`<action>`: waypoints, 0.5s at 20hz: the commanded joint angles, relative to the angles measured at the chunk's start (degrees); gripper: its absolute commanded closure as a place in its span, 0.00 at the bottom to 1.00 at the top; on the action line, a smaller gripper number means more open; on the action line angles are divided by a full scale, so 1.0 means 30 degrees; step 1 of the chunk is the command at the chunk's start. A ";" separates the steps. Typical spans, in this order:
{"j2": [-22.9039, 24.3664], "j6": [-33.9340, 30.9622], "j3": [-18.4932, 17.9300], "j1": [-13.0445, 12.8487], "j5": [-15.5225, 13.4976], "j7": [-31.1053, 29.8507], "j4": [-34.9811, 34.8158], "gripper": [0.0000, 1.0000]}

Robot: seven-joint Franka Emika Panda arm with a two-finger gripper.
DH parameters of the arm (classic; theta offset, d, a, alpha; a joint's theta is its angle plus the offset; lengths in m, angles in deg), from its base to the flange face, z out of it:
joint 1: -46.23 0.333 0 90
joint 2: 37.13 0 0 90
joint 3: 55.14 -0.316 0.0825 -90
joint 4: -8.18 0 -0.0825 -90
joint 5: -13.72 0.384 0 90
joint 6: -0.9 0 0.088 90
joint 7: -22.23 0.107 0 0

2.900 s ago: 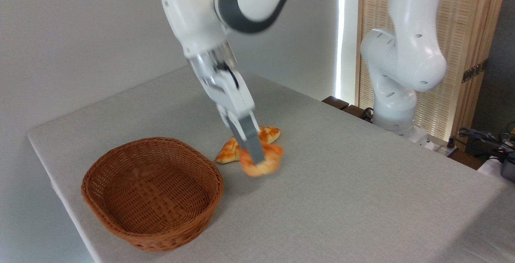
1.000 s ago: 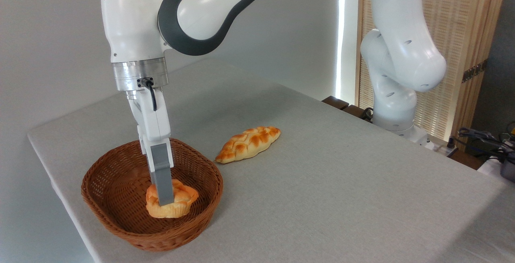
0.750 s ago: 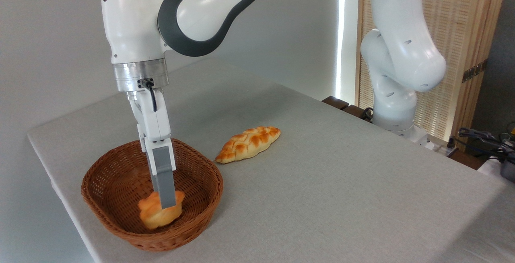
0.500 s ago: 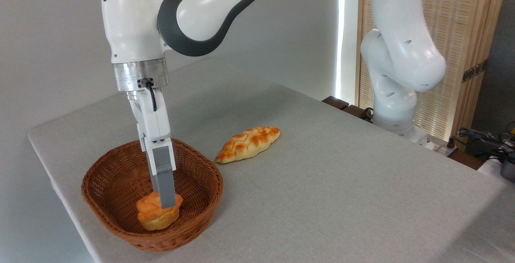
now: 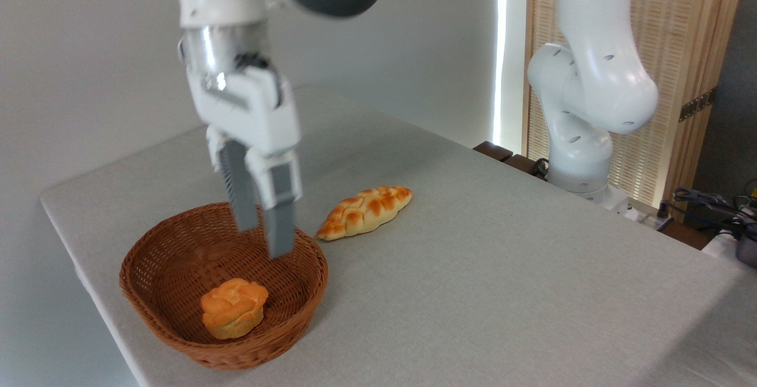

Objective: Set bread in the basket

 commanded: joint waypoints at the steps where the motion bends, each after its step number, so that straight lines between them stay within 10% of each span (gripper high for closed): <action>1: 0.1226 -0.2131 0.0612 0.1239 -0.1960 -0.0030 0.0199 0.00; 4: 0.1403 -0.3680 0.1666 0.2790 -0.2927 -0.0001 0.0841 0.00; 10: 0.1286 -0.5063 0.1523 0.2999 -0.3340 0.0204 0.1577 0.00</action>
